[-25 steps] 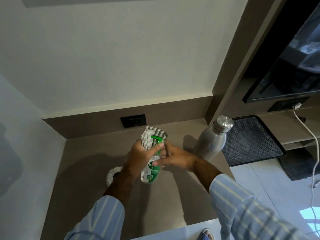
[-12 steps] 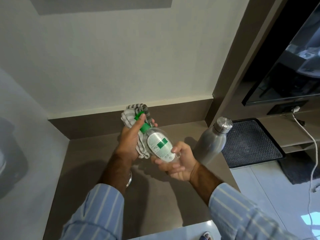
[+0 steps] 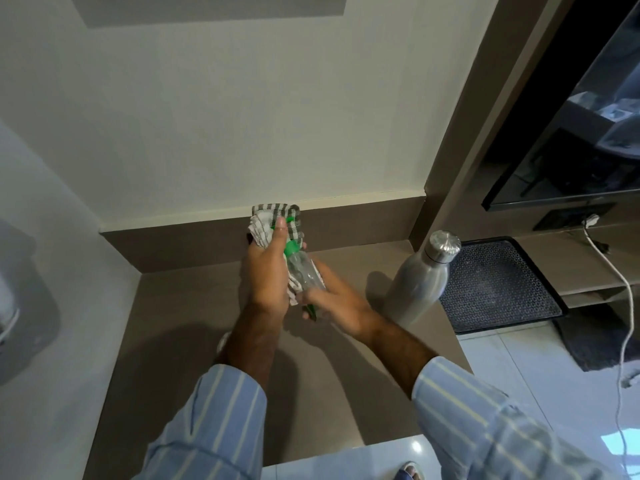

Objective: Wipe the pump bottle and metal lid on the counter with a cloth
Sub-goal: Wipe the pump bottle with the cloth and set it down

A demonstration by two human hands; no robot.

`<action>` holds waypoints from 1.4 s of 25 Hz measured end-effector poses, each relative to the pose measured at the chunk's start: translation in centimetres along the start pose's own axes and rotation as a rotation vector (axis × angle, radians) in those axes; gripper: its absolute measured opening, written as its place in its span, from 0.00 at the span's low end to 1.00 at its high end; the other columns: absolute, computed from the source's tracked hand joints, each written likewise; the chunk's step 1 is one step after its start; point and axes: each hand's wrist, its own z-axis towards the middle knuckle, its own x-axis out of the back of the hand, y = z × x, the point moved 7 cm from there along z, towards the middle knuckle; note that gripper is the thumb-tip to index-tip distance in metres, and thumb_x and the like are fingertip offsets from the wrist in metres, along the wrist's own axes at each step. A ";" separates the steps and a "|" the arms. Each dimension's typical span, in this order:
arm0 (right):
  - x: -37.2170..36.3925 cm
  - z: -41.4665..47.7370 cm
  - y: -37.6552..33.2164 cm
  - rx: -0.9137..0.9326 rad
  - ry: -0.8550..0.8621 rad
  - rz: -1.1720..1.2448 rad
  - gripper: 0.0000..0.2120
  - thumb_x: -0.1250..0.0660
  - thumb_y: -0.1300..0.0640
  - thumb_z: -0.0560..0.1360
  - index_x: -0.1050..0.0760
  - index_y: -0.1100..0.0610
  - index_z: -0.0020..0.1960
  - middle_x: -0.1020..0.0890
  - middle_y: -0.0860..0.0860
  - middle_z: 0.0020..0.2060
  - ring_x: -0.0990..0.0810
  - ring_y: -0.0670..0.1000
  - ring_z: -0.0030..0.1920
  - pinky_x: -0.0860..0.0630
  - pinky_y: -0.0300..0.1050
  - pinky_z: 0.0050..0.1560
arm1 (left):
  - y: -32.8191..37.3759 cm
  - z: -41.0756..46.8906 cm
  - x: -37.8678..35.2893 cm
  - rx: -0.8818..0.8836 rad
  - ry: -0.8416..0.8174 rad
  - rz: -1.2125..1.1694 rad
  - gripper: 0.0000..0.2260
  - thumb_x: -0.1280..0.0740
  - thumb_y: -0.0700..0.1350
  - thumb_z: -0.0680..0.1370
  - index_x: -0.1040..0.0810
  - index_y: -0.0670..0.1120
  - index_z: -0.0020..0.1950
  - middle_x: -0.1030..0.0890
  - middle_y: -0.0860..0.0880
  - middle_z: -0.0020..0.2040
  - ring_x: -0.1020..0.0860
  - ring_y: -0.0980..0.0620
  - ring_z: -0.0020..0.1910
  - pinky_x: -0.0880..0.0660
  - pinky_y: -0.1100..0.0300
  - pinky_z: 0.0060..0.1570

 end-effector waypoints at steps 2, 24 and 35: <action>-0.7 -0.2 -0.5 -0.089 -0.122 0.404 0.20 0.36 0.53 0.80 0.30 0.57 0.71 0.18 0.54 0.43 0.20 0.55 0.35 0.22 0.43 0.30 | -0.7 -0.1 0.4 0.045 -0.031 -0.011 0.26 0.31 0.71 0.71 0.15 0.50 0.51 0.11 0.45 0.43 0.11 0.41 0.42 0.15 0.40 0.49; 10.3 0.8 -2.8 0.011 0.391 0.073 0.36 0.27 0.52 0.78 0.41 0.44 0.80 0.27 0.49 0.73 0.24 0.44 0.66 0.22 0.40 0.61 | -23.0 -1.4 -3.9 -0.231 -0.244 1.398 0.32 0.26 0.55 0.75 0.25 0.38 0.73 0.24 0.34 0.73 0.25 0.33 0.72 0.33 0.37 0.73; 7.9 -0.1 4.8 -0.113 0.283 -0.054 0.32 0.21 0.54 0.72 0.32 0.39 0.69 0.24 0.35 0.63 0.24 0.34 0.62 0.25 0.28 0.54 | -24.4 -6.9 -4.7 -0.860 -0.798 1.426 0.33 0.31 0.52 0.72 0.29 0.53 0.78 0.27 0.54 0.78 0.28 0.49 0.77 0.44 0.36 0.76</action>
